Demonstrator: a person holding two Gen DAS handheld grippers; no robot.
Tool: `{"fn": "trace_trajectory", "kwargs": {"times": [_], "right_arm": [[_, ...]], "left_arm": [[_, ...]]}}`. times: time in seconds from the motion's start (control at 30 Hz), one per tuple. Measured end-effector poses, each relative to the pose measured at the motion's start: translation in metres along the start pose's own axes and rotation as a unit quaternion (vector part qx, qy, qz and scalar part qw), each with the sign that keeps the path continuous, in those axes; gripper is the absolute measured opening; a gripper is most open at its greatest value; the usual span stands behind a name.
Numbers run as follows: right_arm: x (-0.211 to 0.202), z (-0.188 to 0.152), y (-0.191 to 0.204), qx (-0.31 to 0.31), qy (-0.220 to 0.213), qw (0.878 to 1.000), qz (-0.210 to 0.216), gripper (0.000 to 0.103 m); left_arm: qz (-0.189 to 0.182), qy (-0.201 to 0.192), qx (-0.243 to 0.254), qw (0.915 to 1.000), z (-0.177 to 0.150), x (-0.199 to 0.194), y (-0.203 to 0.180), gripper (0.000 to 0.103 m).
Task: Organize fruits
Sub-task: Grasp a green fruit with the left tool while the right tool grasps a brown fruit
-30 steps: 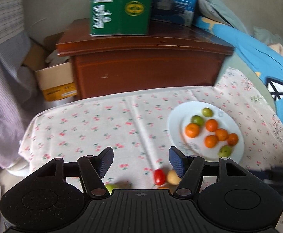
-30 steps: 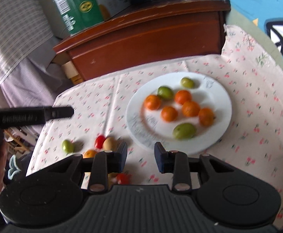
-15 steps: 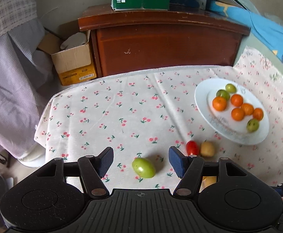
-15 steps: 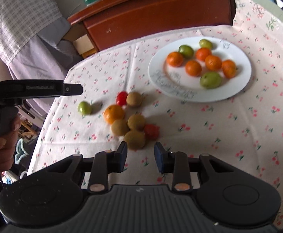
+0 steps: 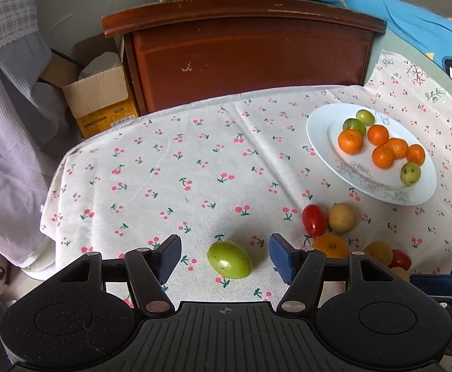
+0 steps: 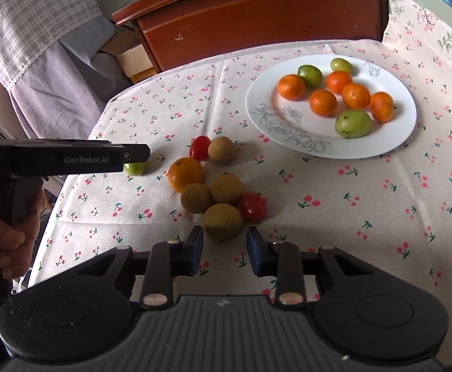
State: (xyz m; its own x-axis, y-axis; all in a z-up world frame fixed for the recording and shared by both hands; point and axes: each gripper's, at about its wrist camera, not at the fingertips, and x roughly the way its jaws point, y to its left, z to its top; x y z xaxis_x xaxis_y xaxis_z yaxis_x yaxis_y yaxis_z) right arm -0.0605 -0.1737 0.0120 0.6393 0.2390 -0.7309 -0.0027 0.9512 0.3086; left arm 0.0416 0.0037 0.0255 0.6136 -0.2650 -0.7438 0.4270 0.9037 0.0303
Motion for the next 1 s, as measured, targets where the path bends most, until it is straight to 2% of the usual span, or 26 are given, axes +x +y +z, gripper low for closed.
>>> {"fn": "trace_trajectory", "kwargs": {"times": [0.3, 0.53, 0.67, 1.0], "right_arm": [[0.007, 0.003, 0.004, 0.001, -0.002, 1.000, -0.002, 0.033], [0.008, 0.002, 0.007, -0.008, -0.008, 1.000, -0.009, 0.032], [0.009, 0.002, 0.007, -0.011, -0.010, 1.000, -0.012, 0.029], [0.007, 0.003, 0.006, -0.004, -0.006, 1.000, -0.006, 0.028]], "left_arm": [[-0.003, 0.011, -0.002, 0.9999, -0.006, 0.015, 0.002, 0.058], [-0.011, 0.013, 0.002, 0.9999, -0.006, 0.016, -0.001, 0.043], [-0.017, 0.015, 0.005, 0.9997, -0.007, 0.014, -0.003, 0.030], [-0.025, 0.017, -0.006, 0.9995, -0.006, 0.004, -0.005, 0.029]]}}
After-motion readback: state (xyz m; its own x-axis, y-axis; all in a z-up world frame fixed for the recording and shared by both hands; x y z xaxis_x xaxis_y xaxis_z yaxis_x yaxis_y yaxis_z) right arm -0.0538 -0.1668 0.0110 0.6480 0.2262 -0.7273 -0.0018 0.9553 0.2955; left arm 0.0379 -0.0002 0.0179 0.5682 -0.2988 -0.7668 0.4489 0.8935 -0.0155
